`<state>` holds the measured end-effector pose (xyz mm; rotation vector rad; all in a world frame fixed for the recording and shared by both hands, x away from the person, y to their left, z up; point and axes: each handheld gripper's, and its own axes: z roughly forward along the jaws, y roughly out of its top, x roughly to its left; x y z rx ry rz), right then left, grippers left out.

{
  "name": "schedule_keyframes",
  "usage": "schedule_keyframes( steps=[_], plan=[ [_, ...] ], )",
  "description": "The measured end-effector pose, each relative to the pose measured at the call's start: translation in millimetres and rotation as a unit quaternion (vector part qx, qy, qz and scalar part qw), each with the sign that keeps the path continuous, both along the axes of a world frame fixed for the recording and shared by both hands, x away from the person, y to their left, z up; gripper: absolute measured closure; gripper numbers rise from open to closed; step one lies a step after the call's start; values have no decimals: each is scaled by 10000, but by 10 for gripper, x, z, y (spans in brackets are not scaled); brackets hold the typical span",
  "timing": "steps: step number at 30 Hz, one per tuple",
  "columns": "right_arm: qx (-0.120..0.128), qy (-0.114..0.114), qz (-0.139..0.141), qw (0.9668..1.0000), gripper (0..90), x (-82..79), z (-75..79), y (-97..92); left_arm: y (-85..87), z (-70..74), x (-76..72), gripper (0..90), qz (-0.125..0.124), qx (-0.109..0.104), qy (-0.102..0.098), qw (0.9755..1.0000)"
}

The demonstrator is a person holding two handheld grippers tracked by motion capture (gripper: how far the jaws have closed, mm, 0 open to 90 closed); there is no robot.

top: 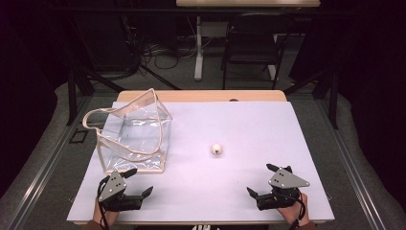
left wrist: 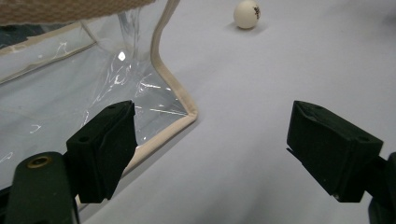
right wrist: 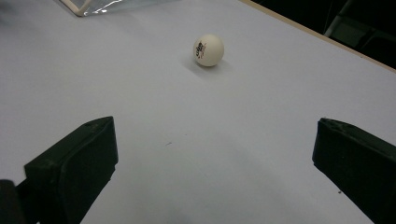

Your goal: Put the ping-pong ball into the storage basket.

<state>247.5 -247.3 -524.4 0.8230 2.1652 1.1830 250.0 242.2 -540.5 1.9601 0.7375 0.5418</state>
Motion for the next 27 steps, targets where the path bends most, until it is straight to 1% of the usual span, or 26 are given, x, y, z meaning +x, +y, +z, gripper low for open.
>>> schedule_keyframes(
  steps=[4, 7, 9, 14, 16, 20, 23, 27],
  plan=[
    [9, -7, 11, 10000, 0, 2, -4, -5, -20, -6, 3, 161, -4, 75, -5, 10000],
    [3, -9, 17, 10000, 0, 4, -3, -3, -30, -19, 1, 161, -26, 77, 27, 10000],
    [-32, -7, 7, 10000, 0, 0, -5, 0, -32, -16, -2, 162, -42, 96, 8, 9999],
    [-40, -56, -18, 10000, 0, -13, 13, 12, -36, -24, -2, 161, -74, 80, 4, 9999],
    [-44, -41, -18, 10000, 0, -5, 14, 21, -28, -24, -8, 161, -75, 78, 5, 9999],
    [-112, -44, 27, 9999, 0, 9, 12, 57, -22, -21, -22, 161, -73, 75, -21, 9999],
    [-106, -50, 37, 9999, 0, 14, 23, 73, -32, -14, -22, 162, -75, 74, -53, 9999],
    [-145, -39, 71, 9999, 0, 50, 12, 100, -52, -22, -13, 161, -101, 85, -34, 9999]
  ],
)
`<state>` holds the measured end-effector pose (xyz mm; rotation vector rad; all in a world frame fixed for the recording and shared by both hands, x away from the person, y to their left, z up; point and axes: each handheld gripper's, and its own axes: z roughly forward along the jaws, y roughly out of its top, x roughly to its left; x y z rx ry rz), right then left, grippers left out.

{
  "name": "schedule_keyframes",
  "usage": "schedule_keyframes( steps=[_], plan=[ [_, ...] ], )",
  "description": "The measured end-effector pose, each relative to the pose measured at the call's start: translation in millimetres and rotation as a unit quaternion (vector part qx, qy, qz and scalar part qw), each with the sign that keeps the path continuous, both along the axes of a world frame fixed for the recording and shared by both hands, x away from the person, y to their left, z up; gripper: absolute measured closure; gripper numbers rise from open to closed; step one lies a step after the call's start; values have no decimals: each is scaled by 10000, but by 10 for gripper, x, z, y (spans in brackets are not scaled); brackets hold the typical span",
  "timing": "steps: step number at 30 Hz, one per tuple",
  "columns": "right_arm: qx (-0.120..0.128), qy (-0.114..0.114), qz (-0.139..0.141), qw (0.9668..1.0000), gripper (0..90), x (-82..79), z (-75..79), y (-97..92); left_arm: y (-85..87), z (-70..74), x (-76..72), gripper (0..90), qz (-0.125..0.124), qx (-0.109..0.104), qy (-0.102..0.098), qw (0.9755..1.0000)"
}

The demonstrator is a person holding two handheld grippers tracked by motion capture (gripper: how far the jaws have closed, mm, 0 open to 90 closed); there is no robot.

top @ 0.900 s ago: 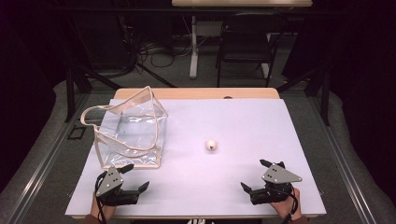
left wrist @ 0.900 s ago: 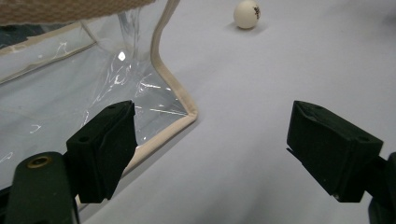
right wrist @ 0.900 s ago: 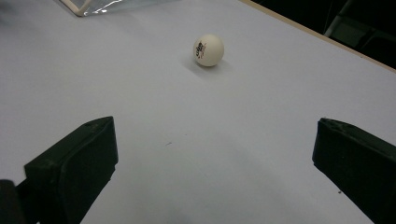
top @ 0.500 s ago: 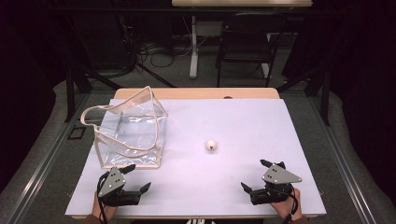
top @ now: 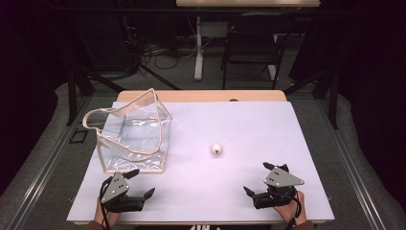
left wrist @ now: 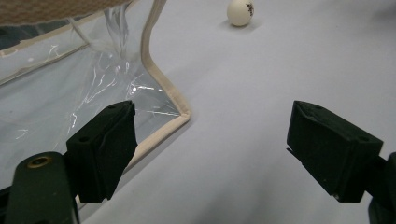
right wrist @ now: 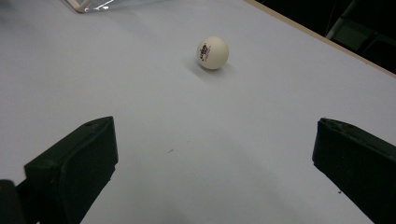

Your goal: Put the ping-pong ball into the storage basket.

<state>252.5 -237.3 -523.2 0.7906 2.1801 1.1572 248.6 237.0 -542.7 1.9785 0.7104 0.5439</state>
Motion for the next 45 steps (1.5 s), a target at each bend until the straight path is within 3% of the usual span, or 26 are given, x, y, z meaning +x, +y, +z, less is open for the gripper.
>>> schedule_keyframes(
  steps=[45],
  plan=[
    [-197, 181, 175, 9995, 0, 465, 121, 327, -10, -24, 9, 161, -42, -30, 3, 10000]
  ],
)
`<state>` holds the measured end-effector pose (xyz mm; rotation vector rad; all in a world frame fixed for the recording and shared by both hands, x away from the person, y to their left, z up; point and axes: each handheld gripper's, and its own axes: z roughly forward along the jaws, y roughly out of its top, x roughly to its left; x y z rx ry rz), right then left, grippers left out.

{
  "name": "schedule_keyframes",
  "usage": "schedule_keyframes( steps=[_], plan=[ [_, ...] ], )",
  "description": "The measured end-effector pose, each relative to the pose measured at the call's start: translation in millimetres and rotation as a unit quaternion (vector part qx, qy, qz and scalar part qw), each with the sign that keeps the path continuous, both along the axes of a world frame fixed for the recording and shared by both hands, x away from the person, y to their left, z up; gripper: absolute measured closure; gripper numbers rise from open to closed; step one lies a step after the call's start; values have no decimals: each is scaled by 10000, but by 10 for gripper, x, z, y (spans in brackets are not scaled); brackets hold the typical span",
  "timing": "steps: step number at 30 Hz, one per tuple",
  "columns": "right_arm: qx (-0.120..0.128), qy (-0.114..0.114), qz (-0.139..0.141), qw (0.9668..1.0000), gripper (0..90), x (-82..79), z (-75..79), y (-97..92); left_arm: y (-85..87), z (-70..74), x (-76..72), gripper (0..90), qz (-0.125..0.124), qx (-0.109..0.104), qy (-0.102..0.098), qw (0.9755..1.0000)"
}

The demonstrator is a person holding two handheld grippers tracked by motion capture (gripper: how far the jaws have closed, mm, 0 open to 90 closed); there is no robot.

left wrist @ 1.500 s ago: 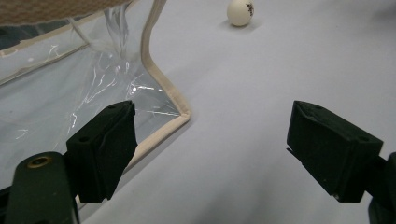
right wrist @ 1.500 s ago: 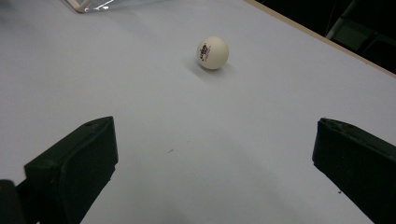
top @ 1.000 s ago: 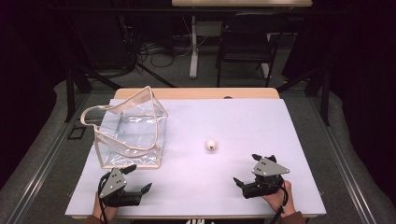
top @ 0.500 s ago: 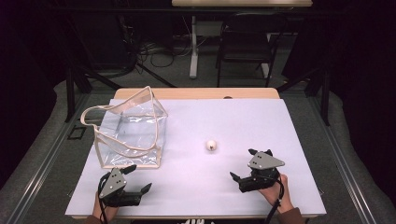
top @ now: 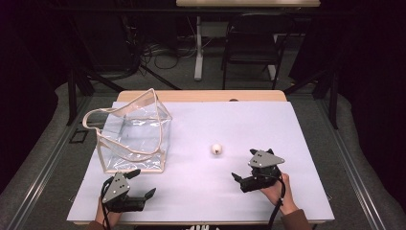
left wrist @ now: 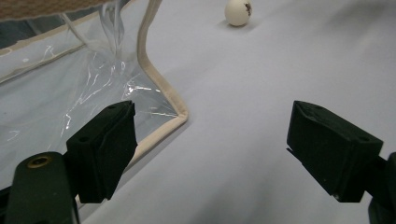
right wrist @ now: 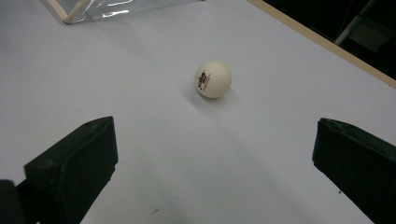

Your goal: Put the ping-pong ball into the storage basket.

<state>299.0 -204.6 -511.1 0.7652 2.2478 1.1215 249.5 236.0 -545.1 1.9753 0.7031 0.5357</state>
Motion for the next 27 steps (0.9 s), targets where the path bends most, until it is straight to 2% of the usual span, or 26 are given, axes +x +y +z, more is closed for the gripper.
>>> schedule_keyframes(
  steps=[7, 27],
  plan=[
    [-97, 70, 75, 9999, 0, 124, 0, 99, 1, -3, 4, 162, -4, 3, 17, 10000],
    [-80, 253, 77, 9996, 0, 415, -21, 244, -23, -8, 23, 162, -51, -1, 14, 10000]
  ],
)
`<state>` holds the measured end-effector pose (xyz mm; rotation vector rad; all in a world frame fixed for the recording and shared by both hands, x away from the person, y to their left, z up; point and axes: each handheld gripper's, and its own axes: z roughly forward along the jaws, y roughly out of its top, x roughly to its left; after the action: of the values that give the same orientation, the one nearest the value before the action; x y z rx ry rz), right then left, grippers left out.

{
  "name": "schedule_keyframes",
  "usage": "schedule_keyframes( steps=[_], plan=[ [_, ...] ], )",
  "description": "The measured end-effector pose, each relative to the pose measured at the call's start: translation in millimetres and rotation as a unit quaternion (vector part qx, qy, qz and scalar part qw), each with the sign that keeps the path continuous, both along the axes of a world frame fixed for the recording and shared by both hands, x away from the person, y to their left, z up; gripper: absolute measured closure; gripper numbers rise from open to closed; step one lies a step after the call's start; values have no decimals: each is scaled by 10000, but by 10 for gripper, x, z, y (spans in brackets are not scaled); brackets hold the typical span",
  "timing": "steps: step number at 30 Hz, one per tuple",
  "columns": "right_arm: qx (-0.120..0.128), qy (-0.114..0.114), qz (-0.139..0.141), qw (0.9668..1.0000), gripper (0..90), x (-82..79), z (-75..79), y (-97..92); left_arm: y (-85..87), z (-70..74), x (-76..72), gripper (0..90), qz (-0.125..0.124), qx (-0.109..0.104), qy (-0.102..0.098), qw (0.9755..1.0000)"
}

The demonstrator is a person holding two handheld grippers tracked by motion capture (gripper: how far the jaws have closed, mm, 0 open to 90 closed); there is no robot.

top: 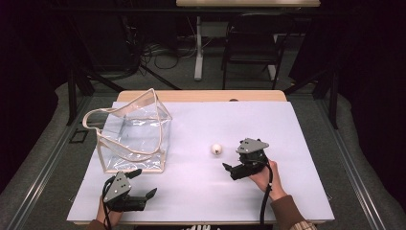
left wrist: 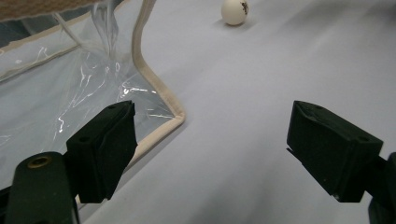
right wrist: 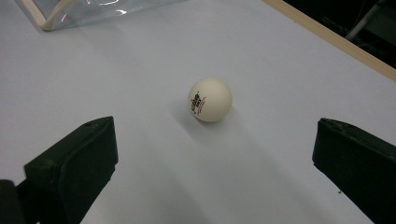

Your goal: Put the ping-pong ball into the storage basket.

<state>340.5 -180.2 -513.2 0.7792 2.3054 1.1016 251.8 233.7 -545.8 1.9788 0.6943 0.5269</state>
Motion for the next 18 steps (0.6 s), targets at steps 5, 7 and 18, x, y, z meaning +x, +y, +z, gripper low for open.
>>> schedule_keyframes(
  steps=[5, 7, 18],
  plan=[
    [-22, 100, 1, 9999, 0, 73, -14, 37, -4, 0, 5, 161, -37, 10, 6, 10000],
    [-29, 121, 13, 9999, 0, 85, -14, 43, -7, 0, 5, 161, -45, 14, 2, 10000],
    [-70, 195, 7, 9998, 0, 246, 12, 149, -5, 2, 5, 161, -40, 4, -21, 10000]
  ],
)
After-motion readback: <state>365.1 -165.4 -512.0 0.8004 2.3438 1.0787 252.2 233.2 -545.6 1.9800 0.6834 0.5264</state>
